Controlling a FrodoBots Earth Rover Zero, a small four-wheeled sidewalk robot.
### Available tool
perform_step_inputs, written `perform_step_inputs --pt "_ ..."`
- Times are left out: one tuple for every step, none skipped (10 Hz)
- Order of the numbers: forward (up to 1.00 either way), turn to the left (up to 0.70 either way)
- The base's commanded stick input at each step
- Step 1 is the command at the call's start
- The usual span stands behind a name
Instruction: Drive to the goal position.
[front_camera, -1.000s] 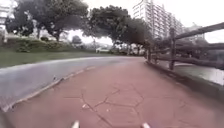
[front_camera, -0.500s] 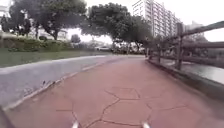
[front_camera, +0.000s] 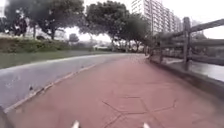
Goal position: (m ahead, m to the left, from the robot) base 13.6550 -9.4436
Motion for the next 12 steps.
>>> perform_step_inputs --pt "0.7 0.0" --pt "0.7 -0.2" --pt "0.7 -0.27" --pt "0.7 -0.27" --pt "0.7 -0.17" --pt "0.7 0.0" --pt "0.7 0.0" --pt "0.7 0.0" --pt "0.7 0.0" --pt "0.7 -0.01" --pt "0.7 -0.27" --pt "0.7 -0.27"
